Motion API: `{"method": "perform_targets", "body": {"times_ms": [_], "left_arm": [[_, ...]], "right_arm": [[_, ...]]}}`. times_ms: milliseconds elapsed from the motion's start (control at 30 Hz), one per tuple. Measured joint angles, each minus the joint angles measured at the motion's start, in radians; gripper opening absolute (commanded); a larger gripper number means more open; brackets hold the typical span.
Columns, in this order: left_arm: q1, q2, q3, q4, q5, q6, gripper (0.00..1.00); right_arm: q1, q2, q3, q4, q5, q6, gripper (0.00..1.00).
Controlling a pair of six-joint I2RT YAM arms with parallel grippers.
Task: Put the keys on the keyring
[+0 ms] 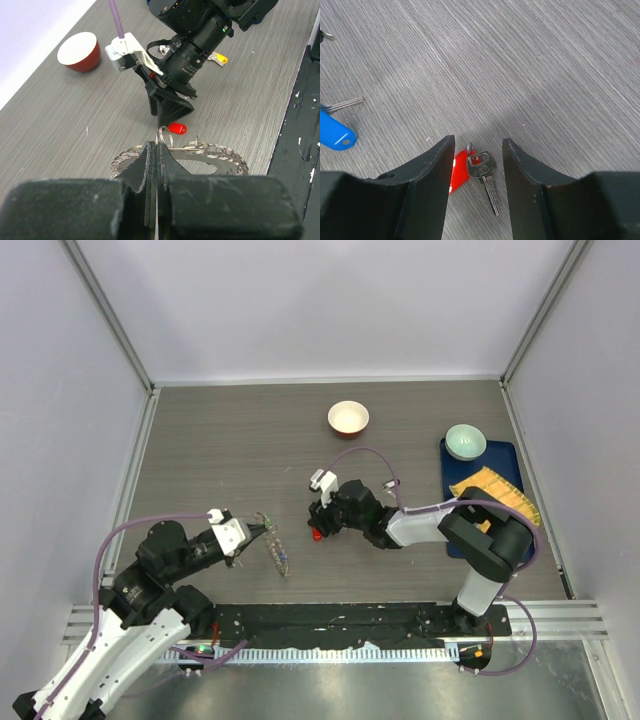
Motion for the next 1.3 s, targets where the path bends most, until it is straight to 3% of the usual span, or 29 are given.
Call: {"method": "perform_targets", "body": {"times_ms": [400,600,967,1300], "left_arm": [[0.000,0.007,0.000,0.000,0.000,0.000,0.00],[0.000,0.007,-0.001,0.000,0.000,0.000,0.00],[0.000,0.008,-0.004,0.000,0.001,0.000,0.00],[0.003,0.025,-0.004,0.001,0.022,0.000,0.00]], "right_arm": [[0.000,0.022,0.016,-0.047,0.001,0.000,0.45],[0.000,0.022,0.016,-0.056,0.004,0.000,0.38],[0.000,0.024,0.016,-0.060,0.003,-0.001,0.01],[0.000,-0.092,-0.007,-0.102,-0.010,-0.023,0.01]]}}
